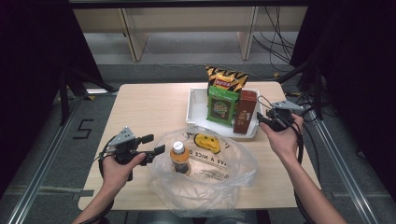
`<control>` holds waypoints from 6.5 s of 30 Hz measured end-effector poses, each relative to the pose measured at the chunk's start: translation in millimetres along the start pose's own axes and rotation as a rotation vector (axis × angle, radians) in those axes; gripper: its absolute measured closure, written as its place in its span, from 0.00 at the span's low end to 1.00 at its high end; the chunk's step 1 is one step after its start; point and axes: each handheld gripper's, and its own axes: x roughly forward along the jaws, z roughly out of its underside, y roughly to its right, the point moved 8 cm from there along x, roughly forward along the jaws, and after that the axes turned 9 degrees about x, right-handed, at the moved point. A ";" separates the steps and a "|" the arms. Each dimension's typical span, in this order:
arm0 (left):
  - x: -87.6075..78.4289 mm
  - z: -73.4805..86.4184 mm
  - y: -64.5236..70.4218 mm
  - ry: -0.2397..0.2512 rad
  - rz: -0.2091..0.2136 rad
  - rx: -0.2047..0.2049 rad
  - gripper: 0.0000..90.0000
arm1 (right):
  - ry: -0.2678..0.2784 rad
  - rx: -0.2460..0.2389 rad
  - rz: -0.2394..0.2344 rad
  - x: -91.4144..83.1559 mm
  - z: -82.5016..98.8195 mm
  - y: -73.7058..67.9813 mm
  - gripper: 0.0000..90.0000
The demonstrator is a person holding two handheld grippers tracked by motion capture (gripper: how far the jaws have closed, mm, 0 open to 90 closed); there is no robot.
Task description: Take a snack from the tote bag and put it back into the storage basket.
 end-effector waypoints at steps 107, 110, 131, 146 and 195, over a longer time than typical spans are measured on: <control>32.6 -19.9 61.9 0.088 0.124 0.126 0.59 | 0.026 0.009 -0.048 -45.3 28.4 15.0 0.46; 32.8 -21.3 62.4 0.104 0.123 0.141 0.61 | 0.025 0.011 -0.048 -45.2 28.6 14.7 0.46; 33.4 -20.5 62.9 0.090 0.099 0.143 0.65 | 0.020 0.041 -0.043 -43.7 31.5 11.6 0.46; 31.1 -28.1 63.7 0.113 0.095 0.134 0.65 | 0.019 0.042 -0.037 -43.6 31.7 12.6 0.46; 35.4 -80.0 65.5 0.145 0.109 0.137 0.65 | 0.003 0.048 -0.043 -44.0 33.9 11.5 0.46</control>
